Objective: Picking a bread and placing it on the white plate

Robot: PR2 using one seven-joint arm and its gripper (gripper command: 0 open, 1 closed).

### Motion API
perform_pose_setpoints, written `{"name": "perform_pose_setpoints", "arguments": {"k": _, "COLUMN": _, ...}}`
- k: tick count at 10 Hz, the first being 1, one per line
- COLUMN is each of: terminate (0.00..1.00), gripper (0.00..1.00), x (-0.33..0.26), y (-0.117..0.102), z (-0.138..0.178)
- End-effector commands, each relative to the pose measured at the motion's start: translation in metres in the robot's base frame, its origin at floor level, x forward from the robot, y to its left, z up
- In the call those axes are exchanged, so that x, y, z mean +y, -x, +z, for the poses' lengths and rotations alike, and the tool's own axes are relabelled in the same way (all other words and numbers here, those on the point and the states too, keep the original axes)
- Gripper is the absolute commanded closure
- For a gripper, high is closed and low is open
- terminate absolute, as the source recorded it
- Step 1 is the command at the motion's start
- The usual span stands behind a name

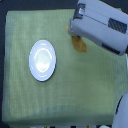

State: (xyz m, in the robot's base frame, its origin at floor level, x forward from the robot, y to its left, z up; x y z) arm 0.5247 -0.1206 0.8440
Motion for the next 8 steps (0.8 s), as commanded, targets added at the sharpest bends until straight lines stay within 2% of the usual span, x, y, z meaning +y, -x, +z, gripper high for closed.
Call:
{"name": "perform_pose_setpoints", "arguments": {"k": 1, "terminate": 0.00, "gripper": 1.00, "x": 0.139, "y": 0.010, "z": 0.012}}
{"name": "perform_pose_setpoints", "arguments": {"k": 3, "terminate": 0.00, "gripper": 1.00, "x": 0.189, "y": 0.024, "z": 0.000}}
{"name": "perform_pose_setpoints", "arguments": {"k": 6, "terminate": 0.00, "gripper": 1.00, "x": 0.220, "y": 0.044, "z": -0.016}}
{"name": "perform_pose_setpoints", "arguments": {"k": 8, "terminate": 0.00, "gripper": 1.00, "x": 0.235, "y": 0.050, "z": -0.024}}
